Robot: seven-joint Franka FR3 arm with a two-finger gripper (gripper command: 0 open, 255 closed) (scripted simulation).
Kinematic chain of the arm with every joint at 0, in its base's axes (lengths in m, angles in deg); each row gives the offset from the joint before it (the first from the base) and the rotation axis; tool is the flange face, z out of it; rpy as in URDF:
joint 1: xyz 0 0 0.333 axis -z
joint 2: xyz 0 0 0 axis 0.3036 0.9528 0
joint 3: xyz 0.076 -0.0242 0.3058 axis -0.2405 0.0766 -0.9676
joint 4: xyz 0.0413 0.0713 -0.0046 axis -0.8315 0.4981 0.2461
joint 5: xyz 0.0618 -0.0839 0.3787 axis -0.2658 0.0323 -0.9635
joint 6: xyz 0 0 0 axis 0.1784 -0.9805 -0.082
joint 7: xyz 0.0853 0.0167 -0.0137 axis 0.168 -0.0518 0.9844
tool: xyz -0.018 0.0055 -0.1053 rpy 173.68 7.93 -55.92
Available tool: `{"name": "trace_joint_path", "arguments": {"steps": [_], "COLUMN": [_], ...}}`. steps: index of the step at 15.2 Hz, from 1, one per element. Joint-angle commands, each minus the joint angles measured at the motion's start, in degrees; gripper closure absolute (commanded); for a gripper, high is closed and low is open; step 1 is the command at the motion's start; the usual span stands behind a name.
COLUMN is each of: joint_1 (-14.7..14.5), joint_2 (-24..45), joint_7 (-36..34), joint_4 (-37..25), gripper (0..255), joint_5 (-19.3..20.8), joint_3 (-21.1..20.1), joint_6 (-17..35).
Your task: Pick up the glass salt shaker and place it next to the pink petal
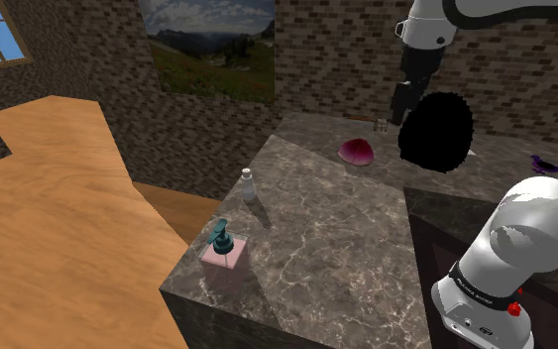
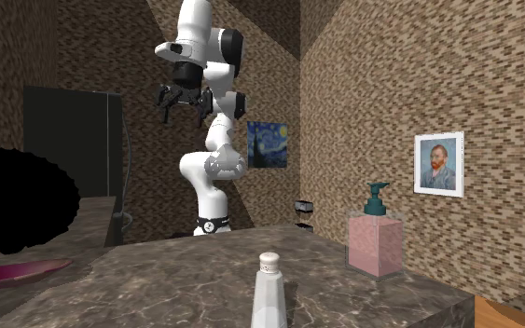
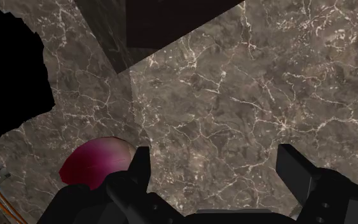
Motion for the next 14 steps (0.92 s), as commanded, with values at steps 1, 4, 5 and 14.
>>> {"name": "trace_joint_path", "arguments": {"steps": [1,4,5,14], "joint_1": [0.00,-0.66,-0.87,-2.32], "joint_2": [0.00,3.22,4.43,18.06], "joint_7": [0.00,-1.98,-2.61,-8.13], "joint_4": [0.00,1.62,2.00,1.96], "gripper": [0,0,0,0], "joint_5": [0.00,-1.36,-1.76,-3.98], "joint_3": [0.00,-1.42,-1.90,-6.42], "joint_6": [0.00,5.61,7.48,23.67]}}
